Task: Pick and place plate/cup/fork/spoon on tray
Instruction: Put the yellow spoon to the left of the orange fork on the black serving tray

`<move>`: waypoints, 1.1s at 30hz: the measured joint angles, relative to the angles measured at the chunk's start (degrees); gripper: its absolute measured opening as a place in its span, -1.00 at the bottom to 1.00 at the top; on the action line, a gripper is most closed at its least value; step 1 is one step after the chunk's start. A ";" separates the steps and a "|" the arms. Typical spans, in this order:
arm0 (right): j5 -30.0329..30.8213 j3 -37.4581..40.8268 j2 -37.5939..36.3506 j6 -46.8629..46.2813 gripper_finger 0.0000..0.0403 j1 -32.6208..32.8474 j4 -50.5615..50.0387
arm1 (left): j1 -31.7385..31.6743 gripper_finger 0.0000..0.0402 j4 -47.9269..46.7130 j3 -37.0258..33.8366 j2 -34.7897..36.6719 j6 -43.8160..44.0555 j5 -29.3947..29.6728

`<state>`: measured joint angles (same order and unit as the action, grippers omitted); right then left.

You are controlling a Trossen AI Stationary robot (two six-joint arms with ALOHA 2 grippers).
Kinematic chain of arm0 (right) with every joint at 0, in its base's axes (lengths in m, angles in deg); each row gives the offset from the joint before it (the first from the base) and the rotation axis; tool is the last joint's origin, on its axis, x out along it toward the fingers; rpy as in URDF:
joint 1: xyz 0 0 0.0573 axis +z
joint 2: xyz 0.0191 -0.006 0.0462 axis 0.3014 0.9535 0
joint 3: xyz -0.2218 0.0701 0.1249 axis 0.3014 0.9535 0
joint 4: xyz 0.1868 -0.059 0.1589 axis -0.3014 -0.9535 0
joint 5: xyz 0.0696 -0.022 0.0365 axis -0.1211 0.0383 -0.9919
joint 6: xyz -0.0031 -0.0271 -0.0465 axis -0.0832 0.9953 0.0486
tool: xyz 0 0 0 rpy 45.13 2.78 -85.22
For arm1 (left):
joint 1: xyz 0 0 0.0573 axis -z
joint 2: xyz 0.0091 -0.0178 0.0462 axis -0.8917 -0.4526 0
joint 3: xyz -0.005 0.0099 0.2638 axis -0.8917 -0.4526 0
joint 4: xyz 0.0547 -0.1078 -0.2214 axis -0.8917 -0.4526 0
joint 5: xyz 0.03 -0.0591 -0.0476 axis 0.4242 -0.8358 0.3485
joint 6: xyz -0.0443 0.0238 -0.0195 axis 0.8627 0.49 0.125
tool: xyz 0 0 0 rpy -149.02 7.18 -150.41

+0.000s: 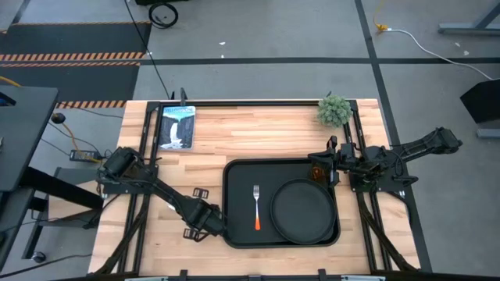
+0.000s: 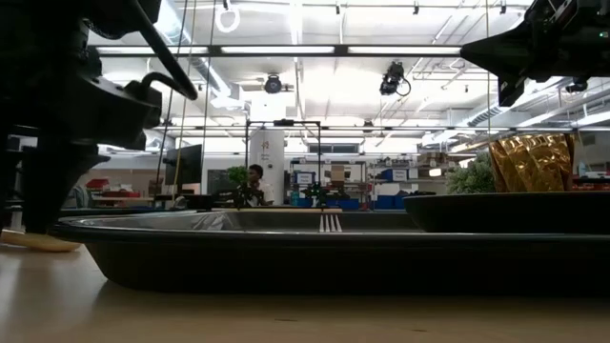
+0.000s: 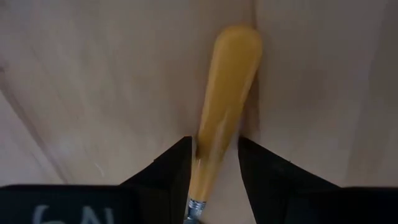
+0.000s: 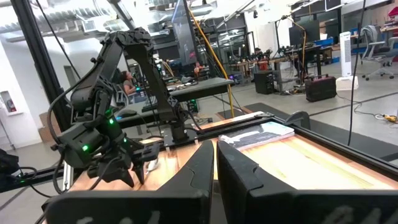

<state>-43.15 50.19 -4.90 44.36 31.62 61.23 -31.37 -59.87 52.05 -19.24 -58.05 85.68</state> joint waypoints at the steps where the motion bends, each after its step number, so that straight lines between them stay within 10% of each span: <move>1: 0.00 0.00 0.01 -0.01 -0.87 -0.01 0.00 | 0.02 -0.30 0.22 -0.03 0.01 -1.42 0.01; 15: 0.00 0.00 0.02 -0.02 -0.87 0.01 0.00 | 0.96 -0.69 2.28 -0.09 0.08 -25.85 0.20; 24: 0.00 0.00 0.02 0.01 -0.87 -0.01 0.02 | 3.08 -0.53 3.04 -0.07 0.00 -54.95 5.17; 33: 0.00 0.00 0.02 0.00 -0.87 0.01 0.00 | 2.97 -0.47 3.05 -0.05 -0.03 -45.24 5.38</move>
<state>-43.15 50.19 -4.88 44.36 31.63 61.23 -28.39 -56.82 52.00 -19.27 -103.29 91.07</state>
